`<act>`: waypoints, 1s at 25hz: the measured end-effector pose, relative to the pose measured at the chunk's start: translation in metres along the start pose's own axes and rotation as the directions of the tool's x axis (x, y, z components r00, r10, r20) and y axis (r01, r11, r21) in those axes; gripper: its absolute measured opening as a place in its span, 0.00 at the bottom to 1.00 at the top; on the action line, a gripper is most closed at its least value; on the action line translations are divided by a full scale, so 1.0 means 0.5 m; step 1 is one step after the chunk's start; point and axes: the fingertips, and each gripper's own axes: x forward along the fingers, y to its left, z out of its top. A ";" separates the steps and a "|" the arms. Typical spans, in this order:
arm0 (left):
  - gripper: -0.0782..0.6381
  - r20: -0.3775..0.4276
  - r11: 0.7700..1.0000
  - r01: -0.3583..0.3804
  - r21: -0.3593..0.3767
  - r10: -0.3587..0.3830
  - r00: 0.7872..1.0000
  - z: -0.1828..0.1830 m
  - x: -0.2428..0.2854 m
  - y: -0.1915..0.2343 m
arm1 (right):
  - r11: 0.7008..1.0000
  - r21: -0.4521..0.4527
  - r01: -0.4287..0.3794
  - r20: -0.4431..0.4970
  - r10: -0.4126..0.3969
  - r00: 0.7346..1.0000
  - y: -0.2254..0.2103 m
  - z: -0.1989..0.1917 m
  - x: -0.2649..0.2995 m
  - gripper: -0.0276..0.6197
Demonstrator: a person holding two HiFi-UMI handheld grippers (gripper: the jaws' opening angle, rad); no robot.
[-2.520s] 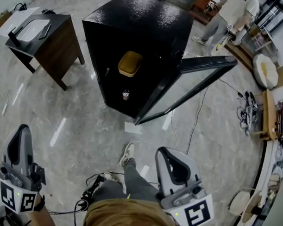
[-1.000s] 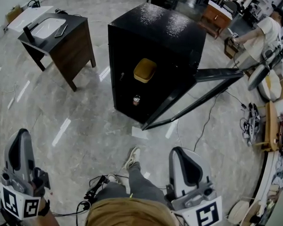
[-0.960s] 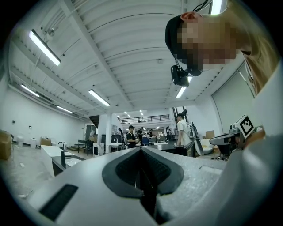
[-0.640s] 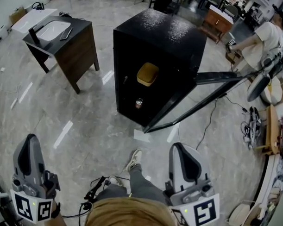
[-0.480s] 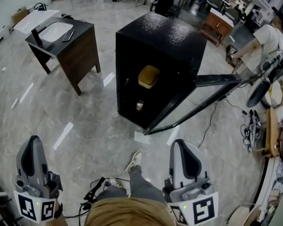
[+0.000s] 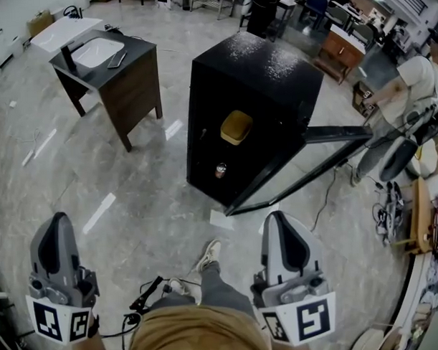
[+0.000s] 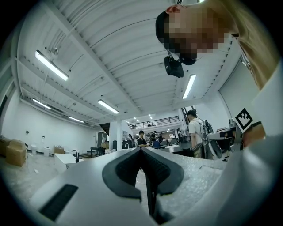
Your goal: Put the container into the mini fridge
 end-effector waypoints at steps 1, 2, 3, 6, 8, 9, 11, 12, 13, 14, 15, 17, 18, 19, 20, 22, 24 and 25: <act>0.11 0.001 1.000 -0.004 0.002 0.004 1.000 0.003 -0.005 0.003 | 1.000 0.001 0.003 -0.003 -0.003 1.000 0.001 0.001 -0.001 0.05; 0.11 0.004 1.000 -0.007 0.006 0.007 1.000 0.007 -0.010 0.007 | 1.000 0.002 0.006 -0.004 -0.006 1.000 0.001 0.003 -0.001 0.05; 0.11 0.006 1.000 -0.010 0.009 0.010 1.000 0.010 -0.014 0.011 | 1.000 0.003 0.008 -0.003 -0.008 1.000 0.001 0.006 0.000 0.05; 0.11 0.014 1.000 -0.020 0.021 0.020 1.000 0.021 -0.028 0.021 | 1.000 0.002 0.005 0.001 -0.005 1.000 0.006 0.015 0.002 0.05; 0.11 0.019 0.999 -0.030 0.032 0.029 0.999 0.027 -0.038 0.027 | 1.000 -0.001 -0.005 0.003 0.005 1.000 0.012 0.020 0.003 0.05; 0.11 0.022 0.999 -0.034 0.036 0.033 0.999 0.030 -0.041 0.029 | 1.000 -0.002 -0.009 0.004 0.009 1.000 0.014 0.021 0.004 0.05; 0.11 0.026 0.999 -0.041 0.035 0.040 0.999 0.031 -0.046 0.033 | 1.000 0.000 -0.015 0.003 0.015 1.000 0.015 0.021 0.008 0.05; 0.11 0.024 0.999 -0.043 0.033 0.042 0.999 0.030 -0.048 0.034 | 1.000 0.002 -0.016 0.001 0.016 1.000 0.015 0.020 0.008 0.05; 0.11 0.021 0.999 -0.044 0.032 0.043 0.999 0.029 -0.050 0.035 | 1.000 0.003 -0.017 -0.002 0.017 1.000 0.015 0.018 0.007 0.05; 0.11 0.020 0.999 -0.044 0.032 0.043 0.999 0.029 -0.052 0.035 | 1.000 0.004 -0.016 -0.004 0.016 1.000 0.015 0.017 0.005 0.05; 0.11 0.020 0.999 -0.044 0.032 0.043 0.999 0.029 -0.054 0.036 | 1.000 0.005 -0.015 -0.006 0.015 1.000 0.014 0.016 0.003 0.05; 0.11 0.021 0.998 -0.046 0.033 0.045 0.999 0.031 -0.057 0.037 | 1.000 0.006 -0.011 -0.008 0.011 1.000 0.013 0.014 0.000 0.05; 0.11 0.022 0.998 -0.047 0.033 0.046 0.999 0.031 -0.058 0.039 | 1.000 0.006 -0.009 -0.010 0.010 1.000 0.012 0.013 0.000 0.05; 0.11 0.022 0.998 -0.047 0.034 0.046 0.999 0.031 -0.059 0.039 | 1.000 0.004 -0.008 -0.012 0.008 1.000 0.012 0.012 -0.001 0.05; 0.11 0.021 0.998 -0.046 0.035 0.045 0.999 0.031 -0.060 0.038 | 1.000 0.002 -0.007 -0.013 0.007 1.000 0.013 0.011 -0.002 0.05; 0.11 0.017 0.999 -0.043 0.033 0.042 0.999 0.028 -0.062 0.034 | 1.000 -0.002 -0.005 -0.016 0.005 1.000 0.013 0.009 -0.007 0.05; 0.11 0.011 0.999 -0.038 0.029 0.038 0.999 0.025 -0.063 0.028 | 1.000 -0.002 -0.002 -0.021 0.002 1.000 0.013 0.007 -0.014 0.05; 0.11 0.009 0.999 -0.035 0.027 0.035 0.999 0.024 -0.063 0.026 | 1.000 -0.001 0.000 -0.023 0.000 1.000 0.011 0.005 -0.017 0.05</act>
